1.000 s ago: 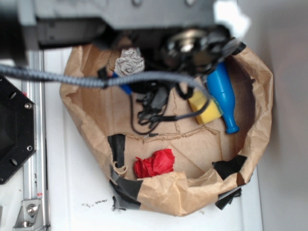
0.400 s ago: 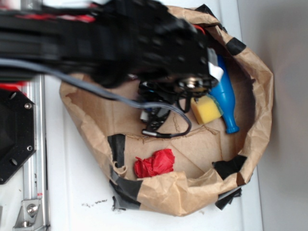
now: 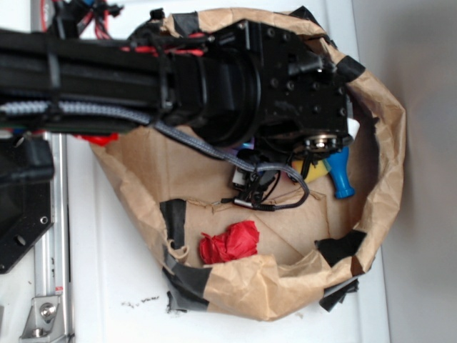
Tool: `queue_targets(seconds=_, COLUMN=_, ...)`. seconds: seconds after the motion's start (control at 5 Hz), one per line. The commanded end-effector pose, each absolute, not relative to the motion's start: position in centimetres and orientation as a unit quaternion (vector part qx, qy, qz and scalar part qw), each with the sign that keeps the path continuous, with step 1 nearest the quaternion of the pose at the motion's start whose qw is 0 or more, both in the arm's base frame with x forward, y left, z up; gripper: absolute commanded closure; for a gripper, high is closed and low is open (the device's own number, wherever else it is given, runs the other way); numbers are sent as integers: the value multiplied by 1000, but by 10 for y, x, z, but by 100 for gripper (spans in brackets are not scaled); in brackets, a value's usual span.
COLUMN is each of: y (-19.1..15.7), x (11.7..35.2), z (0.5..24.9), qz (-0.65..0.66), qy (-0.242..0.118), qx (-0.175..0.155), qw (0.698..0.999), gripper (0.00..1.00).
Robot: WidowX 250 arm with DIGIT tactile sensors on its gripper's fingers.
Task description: Grab the black box.
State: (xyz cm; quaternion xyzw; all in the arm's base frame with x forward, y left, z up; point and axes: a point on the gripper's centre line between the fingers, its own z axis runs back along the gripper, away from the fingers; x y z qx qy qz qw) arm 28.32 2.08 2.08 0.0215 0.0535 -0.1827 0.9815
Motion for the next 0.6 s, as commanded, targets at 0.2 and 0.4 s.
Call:
queue_targets(seconds=0.2, y=25, x=302, z=80, qz=-184, qy=-16, qx=35, qw=982, gripper=100)
queue_targets(seconds=0.4, y=28, x=302, z=94, qz=-179, qy=-32, qx=28, qw=983, gripper=100)
